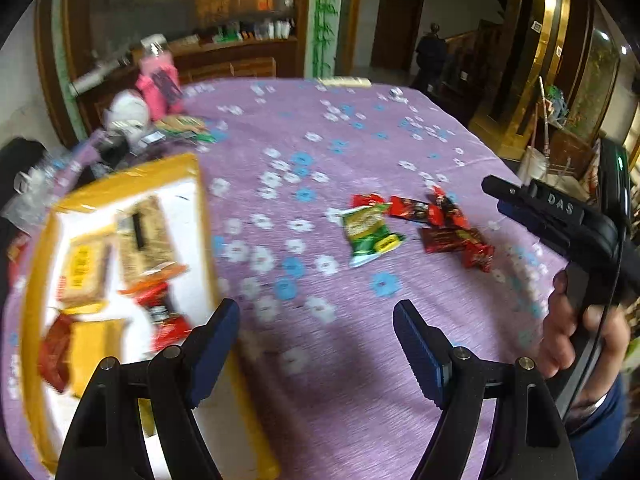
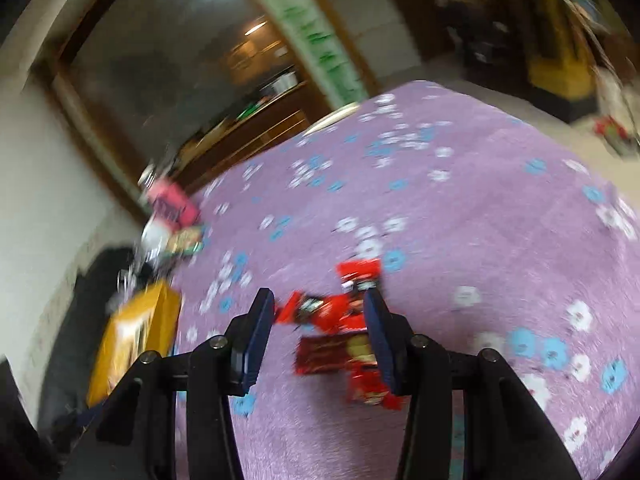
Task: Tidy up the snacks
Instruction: 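Grasp the green garlic-pea pack with the left tool while right grasps red candies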
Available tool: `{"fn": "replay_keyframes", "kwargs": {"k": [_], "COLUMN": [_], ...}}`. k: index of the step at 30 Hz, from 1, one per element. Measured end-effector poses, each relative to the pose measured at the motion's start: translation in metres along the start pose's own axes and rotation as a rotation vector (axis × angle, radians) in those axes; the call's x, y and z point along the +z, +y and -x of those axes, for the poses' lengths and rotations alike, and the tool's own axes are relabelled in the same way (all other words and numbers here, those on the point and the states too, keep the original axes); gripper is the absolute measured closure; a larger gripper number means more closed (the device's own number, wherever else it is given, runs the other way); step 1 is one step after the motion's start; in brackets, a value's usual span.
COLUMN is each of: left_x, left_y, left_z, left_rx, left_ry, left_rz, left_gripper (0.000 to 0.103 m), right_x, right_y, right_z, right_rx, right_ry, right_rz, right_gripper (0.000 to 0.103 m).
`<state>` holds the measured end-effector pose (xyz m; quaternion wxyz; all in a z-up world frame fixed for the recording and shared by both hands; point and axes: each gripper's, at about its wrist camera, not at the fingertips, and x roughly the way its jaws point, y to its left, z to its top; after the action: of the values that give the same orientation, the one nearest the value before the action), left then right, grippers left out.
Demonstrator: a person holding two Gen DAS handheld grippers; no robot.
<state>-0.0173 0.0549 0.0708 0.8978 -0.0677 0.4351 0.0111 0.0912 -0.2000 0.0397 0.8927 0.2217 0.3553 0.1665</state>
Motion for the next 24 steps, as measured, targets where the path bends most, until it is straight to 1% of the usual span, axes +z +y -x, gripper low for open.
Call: {"fn": "replay_keyframes", "kwargs": {"k": [1,2,4,6,8,10,11,12,14,15,16,17,18,19,20,21,22,24], "left_x": [0.007,0.012,0.027,0.036,0.044,0.050,0.052,0.055,0.057,0.057,0.056,0.056,0.054,0.051,0.051,0.047,0.041,0.031], "left_y": [-0.001,-0.002,-0.003,-0.004,-0.005,-0.008,-0.011,-0.016,-0.020,-0.021,-0.022,-0.023,-0.028,-0.033,-0.033,-0.035,-0.035,-0.034], "left_z": [-0.007,-0.013,-0.032,-0.046,-0.061,-0.074,-0.079,-0.087,-0.098,-0.103,-0.109,-0.114,-0.112,-0.112,-0.112,-0.110,-0.105,-0.094], "left_rx": [-0.033,-0.045,-0.064,-0.056,-0.082,-0.056,-0.060,-0.046,0.005,0.007,0.007,0.013,0.034,0.042,0.069,0.094,0.090,0.054], "left_ry": [0.023,0.041,0.079,0.109,0.134,0.145,0.147,0.151,0.155,0.156,0.161,0.164,0.125,0.117,0.105,0.094,0.087,0.076], "left_rz": [0.023,0.040,0.087,0.118,0.164,0.187,0.187,0.169,0.156,0.157,0.156,0.148,0.111,0.083,0.066,0.049,0.049,0.053], "left_gripper": [0.021,0.021,0.021,0.021,0.021,0.023,0.023,0.023,0.025,0.027,0.033,0.035,0.041,0.059,0.070,0.070,0.070,0.070], "right_x": [0.003,0.005,0.006,0.009,0.009,0.010,0.010,0.010,0.010,0.010,0.011,0.010,0.010,0.011,0.011,0.010,0.010,0.010], "right_y": [-0.007,-0.012,-0.024,-0.030,-0.032,-0.031,-0.030,-0.030,-0.031,-0.031,-0.032,-0.032,-0.032,-0.033,-0.033,-0.032,-0.032,-0.033], "right_z": [-0.002,-0.002,-0.005,-0.006,-0.006,-0.004,-0.003,-0.003,-0.003,-0.002,-0.003,-0.003,-0.003,-0.003,-0.003,-0.003,-0.004,-0.005], "right_rx": [-0.005,-0.006,-0.001,0.010,0.007,0.013,0.015,0.014,0.014,0.015,0.014,0.012,0.011,0.010,0.007,0.003,-0.004,-0.010], "right_ry": [-0.005,-0.006,0.006,0.017,0.021,0.020,0.020,0.019,0.017,0.017,0.018,0.019,0.020,0.021,0.021,0.024,0.026,0.028], "right_rz": [-0.032,-0.057,-0.104,-0.133,-0.138,-0.138,-0.136,-0.135,-0.136,-0.139,-0.142,-0.143,-0.144,-0.143,-0.140,-0.135,-0.132,-0.129], "right_gripper": [0.058,0.058,0.058,0.058,0.058,0.058,0.058,0.058,0.058,0.058,0.058,0.058,0.058,0.058,0.058,0.058,0.058,0.058]}}
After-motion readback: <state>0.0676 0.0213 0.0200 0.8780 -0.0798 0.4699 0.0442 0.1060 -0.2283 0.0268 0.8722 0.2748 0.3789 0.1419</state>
